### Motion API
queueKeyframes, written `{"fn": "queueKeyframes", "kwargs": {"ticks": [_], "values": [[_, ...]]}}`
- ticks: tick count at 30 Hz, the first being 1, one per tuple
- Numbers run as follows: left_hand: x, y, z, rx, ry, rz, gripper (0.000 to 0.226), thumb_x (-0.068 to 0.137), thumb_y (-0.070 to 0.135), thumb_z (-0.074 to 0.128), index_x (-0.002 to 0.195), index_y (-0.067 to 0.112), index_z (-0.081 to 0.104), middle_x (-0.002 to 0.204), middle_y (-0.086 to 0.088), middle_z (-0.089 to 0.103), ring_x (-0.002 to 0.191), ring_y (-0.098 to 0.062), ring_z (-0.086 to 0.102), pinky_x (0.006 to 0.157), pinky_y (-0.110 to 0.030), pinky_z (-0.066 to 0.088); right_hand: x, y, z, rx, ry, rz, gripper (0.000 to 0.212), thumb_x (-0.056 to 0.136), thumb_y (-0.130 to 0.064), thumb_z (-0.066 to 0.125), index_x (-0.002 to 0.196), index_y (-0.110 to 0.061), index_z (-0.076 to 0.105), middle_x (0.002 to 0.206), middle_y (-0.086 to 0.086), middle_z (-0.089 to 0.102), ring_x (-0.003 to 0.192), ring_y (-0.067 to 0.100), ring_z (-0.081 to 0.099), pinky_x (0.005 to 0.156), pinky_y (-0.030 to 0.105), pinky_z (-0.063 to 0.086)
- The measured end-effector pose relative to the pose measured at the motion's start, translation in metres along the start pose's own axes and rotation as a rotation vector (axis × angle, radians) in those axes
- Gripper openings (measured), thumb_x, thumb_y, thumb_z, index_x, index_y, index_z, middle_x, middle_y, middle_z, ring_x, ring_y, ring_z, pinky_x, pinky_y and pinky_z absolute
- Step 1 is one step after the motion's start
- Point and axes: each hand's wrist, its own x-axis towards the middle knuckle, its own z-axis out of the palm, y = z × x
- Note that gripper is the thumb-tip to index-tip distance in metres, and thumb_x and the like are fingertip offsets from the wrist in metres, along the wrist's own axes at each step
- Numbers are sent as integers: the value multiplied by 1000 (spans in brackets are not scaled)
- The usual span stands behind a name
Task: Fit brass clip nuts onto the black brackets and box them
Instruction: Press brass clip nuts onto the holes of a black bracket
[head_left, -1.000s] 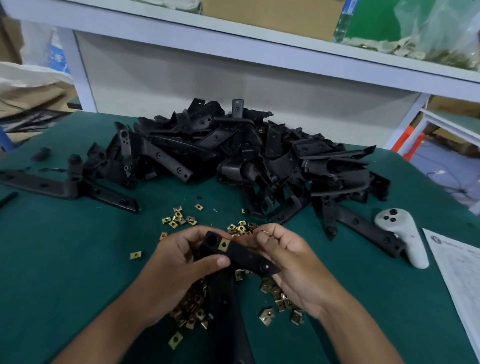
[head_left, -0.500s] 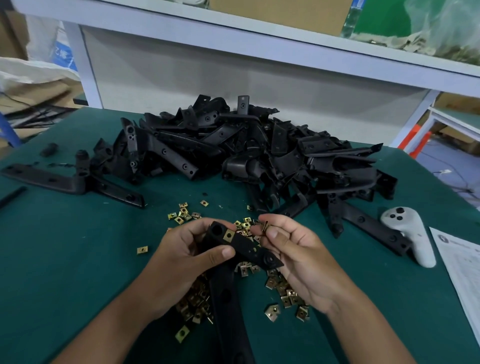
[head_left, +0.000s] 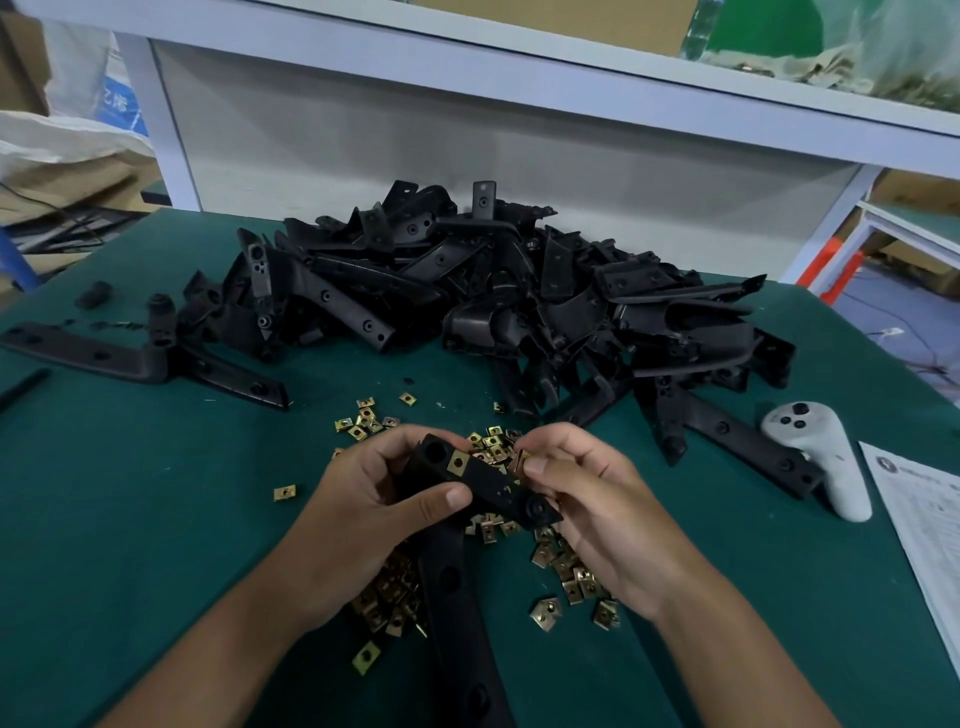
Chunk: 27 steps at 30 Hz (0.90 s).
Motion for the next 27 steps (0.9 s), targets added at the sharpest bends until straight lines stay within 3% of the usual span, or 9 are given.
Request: {"fn": "queueKeyframes", "kwargs": {"ticks": [4, 12, 17, 22, 27], "values": [[0, 0, 0, 35, 11, 34, 25, 75, 18, 78, 95, 33, 77, 92, 4, 74, 86, -12, 72, 73, -21, 58, -1, 1, 1, -39, -12, 1, 11, 85, -15, 70, 91, -21, 78, 80, -5, 71, 84, 11, 69, 77, 23, 56], [0, -1, 0, -5, 9, 37, 27, 69, 21, 80, 96, 28, 77, 89, 4, 75, 85, -11, 72, 72, -21, 58, -1, 2, -1, -60, -21, -32, 15, 80, -30, 77, 94, -23, 79, 76, -9, 72, 81, 8, 70, 76, 21, 55], [1, -2, 1, -5, 8, 59, 27, 71, 20, 80, 96, 29, 77, 90, 4, 76, 84, -10, 73, 72, -20, 58, 0, 4, -1, -68, -19, -33, 13, 82, -27, 77, 93, -21, 79, 77, -8, 73, 82, 10, 70, 77, 23, 56], [1, -3, -2, -18, 27, 69, 27, 73, 15, 79, 97, 28, 78, 89, 5, 75, 84, -8, 71, 72, -19, 57, 0, 3, -1, -71, 8, -13, 9, 82, -23, 74, 90, -20, 78, 77, -4, 72, 78, 12, 66, 75, 33, 48], [2, -3, 0, -34, 27, 69, 28, 71, 17, 80, 96, 29, 78, 88, 5, 75, 83, -8, 72, 71, -18, 57, 1, 6, -1, -94, 36, -13, 16, 81, -30, 78, 92, -19, 78, 89, 5, 74, 88, 27, 57, 78, 43, 40]]}}
